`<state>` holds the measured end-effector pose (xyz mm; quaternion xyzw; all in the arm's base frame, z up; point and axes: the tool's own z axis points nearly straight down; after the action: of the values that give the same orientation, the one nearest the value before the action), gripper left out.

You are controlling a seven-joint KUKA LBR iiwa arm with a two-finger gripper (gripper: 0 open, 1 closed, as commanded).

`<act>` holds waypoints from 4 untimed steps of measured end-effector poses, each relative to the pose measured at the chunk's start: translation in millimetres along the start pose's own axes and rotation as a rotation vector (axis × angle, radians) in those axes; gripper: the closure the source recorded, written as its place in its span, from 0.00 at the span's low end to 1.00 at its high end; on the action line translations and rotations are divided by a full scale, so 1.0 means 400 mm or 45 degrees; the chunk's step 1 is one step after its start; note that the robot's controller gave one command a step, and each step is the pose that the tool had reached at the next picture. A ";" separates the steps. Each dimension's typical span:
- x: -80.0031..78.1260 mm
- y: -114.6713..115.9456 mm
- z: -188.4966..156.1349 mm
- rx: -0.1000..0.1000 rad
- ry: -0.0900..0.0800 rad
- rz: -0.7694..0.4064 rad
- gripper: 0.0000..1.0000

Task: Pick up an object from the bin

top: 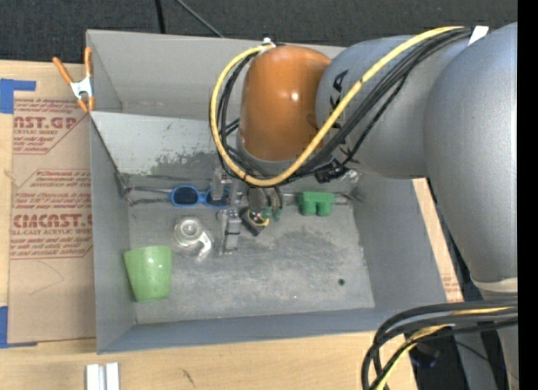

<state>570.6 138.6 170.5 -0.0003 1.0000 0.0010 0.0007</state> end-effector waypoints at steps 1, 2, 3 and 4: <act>0.099 0.184 0.264 0.002 0.011 -0.098 0.00; 0.190 0.243 0.250 0.001 0.005 -0.140 0.00; 0.185 0.240 0.249 0.000 0.003 -0.135 1.00; 0.150 0.187 0.103 0.001 -0.004 -0.487 1.00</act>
Offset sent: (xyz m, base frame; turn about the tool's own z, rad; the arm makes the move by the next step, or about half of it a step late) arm -0.0352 0.0702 -0.1005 -0.0706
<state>510.7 213.4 129.2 -0.1902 0.9817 0.0004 0.0024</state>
